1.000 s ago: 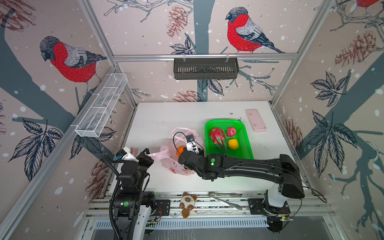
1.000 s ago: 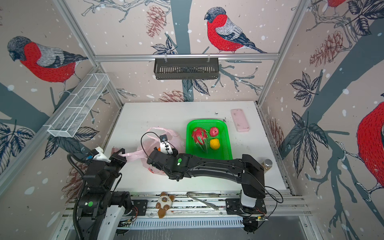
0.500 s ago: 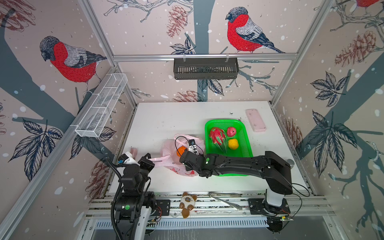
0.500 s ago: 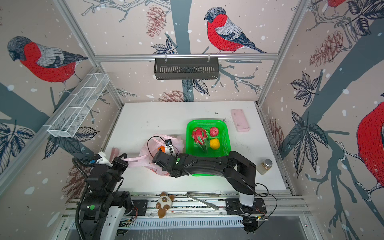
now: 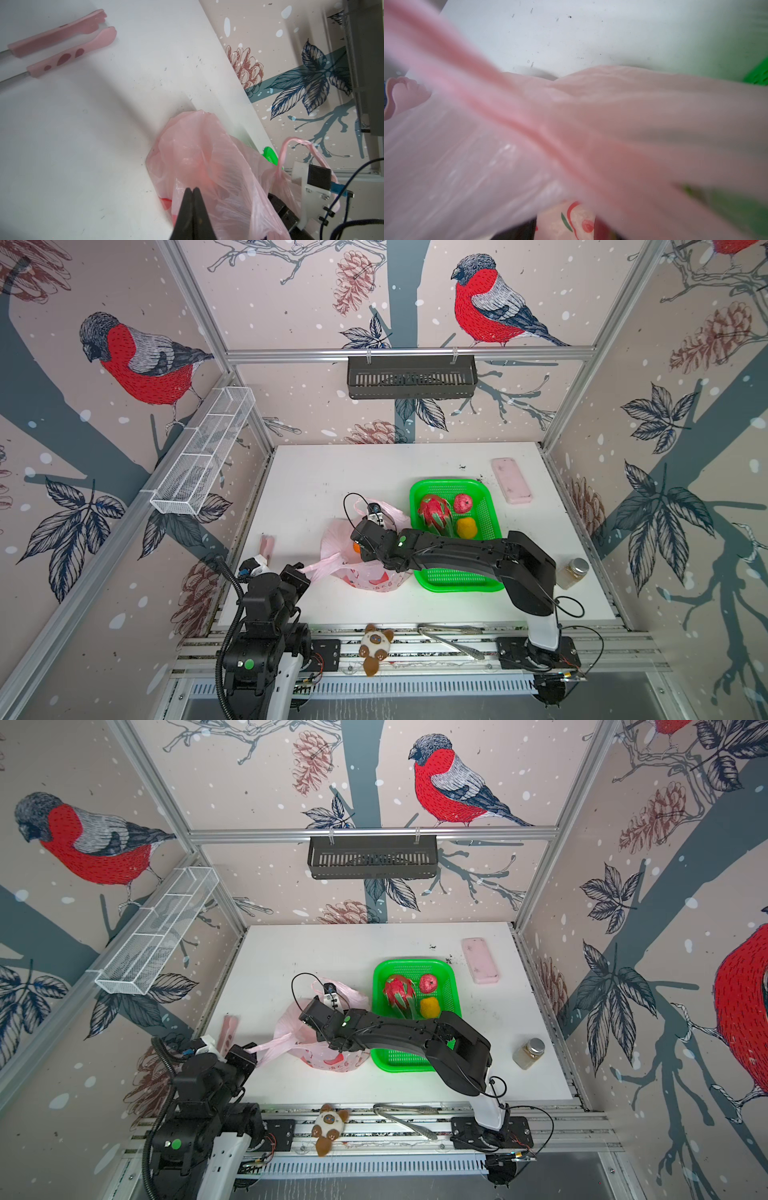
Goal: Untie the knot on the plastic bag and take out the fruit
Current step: 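Lower the right gripper into the bag toward the orange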
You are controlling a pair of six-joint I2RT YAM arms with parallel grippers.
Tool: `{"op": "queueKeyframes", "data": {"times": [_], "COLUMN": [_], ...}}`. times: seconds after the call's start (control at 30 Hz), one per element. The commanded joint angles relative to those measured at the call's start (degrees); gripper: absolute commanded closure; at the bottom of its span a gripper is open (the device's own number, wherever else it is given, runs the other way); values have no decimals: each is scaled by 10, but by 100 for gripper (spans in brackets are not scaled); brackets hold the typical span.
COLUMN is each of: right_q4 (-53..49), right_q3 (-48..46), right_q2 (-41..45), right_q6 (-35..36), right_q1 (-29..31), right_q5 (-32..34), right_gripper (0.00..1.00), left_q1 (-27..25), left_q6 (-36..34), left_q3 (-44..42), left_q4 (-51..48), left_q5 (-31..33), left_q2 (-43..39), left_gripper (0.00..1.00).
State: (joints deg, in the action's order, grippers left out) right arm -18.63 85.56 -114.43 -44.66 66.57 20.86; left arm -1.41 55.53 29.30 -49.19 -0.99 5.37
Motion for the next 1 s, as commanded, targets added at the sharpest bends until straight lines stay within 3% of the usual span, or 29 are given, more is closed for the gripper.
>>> {"op": "queueKeyframes", "data": {"times": [0.0,0.23,0.6,0.97], "right_q4": [31,49,31,-13], "right_q3": [1,7,70,153], "right_q2": [-8,-24,-80,-144], "right_q6": [53,105,135,119], "right_q1": [-12,-49,-62,-62], "right_q5": [-29,-79,-134,-102], "right_gripper": [36,25,20,14], "left_q1": [-1,2,1,-1], "left_q6": [5,19,45,25], "left_q3": [3,-6,-5,9], "left_q4": [-27,-17,-18,11], "left_q5": [25,39,68,81], "left_q2": [14,100,186,238], "left_gripper": [100,100,100,100]}}
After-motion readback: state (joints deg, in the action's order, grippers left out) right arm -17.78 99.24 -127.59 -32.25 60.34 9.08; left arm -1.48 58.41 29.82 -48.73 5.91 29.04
